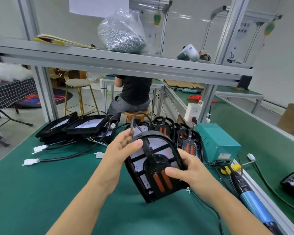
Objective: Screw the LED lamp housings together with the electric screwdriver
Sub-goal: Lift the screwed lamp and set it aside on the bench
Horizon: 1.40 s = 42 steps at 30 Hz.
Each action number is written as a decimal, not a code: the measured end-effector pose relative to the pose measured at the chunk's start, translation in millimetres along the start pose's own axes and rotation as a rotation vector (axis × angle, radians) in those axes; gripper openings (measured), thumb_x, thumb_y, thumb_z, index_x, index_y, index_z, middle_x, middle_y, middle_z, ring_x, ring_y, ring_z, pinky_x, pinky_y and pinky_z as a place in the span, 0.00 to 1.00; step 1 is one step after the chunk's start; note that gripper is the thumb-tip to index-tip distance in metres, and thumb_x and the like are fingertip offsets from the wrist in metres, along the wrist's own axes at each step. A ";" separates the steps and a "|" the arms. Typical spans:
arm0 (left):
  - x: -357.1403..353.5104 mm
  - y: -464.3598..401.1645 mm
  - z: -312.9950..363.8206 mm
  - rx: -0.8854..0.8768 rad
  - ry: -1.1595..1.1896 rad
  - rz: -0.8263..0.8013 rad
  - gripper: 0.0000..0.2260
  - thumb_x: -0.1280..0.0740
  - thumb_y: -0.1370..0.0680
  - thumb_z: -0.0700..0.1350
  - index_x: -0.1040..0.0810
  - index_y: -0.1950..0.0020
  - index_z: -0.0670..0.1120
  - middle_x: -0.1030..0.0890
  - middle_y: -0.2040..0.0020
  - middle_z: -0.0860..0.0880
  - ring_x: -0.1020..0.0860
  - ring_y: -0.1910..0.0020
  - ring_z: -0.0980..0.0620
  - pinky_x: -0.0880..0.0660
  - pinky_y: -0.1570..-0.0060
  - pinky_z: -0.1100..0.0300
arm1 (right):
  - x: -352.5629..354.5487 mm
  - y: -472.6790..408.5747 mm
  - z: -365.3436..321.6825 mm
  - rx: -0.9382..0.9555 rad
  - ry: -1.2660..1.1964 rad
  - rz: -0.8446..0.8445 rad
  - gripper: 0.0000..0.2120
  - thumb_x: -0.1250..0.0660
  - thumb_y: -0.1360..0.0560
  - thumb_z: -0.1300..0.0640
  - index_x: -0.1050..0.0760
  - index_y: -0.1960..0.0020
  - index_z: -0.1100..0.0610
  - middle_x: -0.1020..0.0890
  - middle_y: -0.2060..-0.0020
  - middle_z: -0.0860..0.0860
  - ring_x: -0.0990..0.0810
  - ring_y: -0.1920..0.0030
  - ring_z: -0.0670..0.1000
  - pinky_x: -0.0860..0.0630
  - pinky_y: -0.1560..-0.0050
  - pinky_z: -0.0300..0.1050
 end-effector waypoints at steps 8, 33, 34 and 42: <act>5.8 -8.9 22.3 -0.147 -0.043 -0.145 0.19 0.32 0.30 0.55 0.21 0.41 0.52 0.17 0.45 0.47 0.19 0.44 0.49 0.23 0.48 0.62 | 3.3 -24.9 -21.7 0.247 0.266 0.071 0.16 0.24 0.34 0.50 0.18 0.47 0.48 0.54 0.25 0.30 0.54 0.26 0.31 0.47 0.33 0.30; 18.0 -45.0 -80.3 0.083 -0.995 -0.063 0.35 0.33 0.25 0.38 0.44 0.23 0.55 0.40 0.26 0.55 0.25 0.55 0.52 0.29 0.50 0.63 | 21.7 -65.7 -57.9 0.139 -0.404 0.376 0.18 0.30 0.30 0.52 0.22 0.43 0.57 0.16 0.46 0.57 0.18 0.46 0.61 0.19 0.49 0.58; 13.9 -49.5 -83.2 0.093 -1.045 -0.090 0.35 0.34 0.25 0.38 0.46 0.23 0.56 0.42 0.25 0.55 0.24 0.55 0.51 0.28 0.48 0.59 | 23.2 -64.9 -58.6 0.104 -0.415 0.384 0.20 0.29 0.31 0.51 0.22 0.42 0.59 0.16 0.45 0.58 0.18 0.44 0.61 0.20 0.47 0.60; 1.6 -61.2 -91.3 -0.039 -0.971 0.056 0.12 0.35 0.25 0.32 0.18 0.47 0.44 0.21 0.44 0.49 0.22 0.46 0.48 0.29 0.46 0.61 | 40.9 -51.0 -55.8 -0.068 -0.537 0.363 0.28 0.30 0.31 0.51 0.26 0.35 0.65 0.17 0.46 0.62 0.15 0.55 0.58 0.18 0.60 0.51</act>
Point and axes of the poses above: each hand's wrist, its own y-axis away from the middle knuckle, its own x-axis out of the back of the hand, z = x × y, the point moved 1 cm from there along -y, towards the middle knuckle
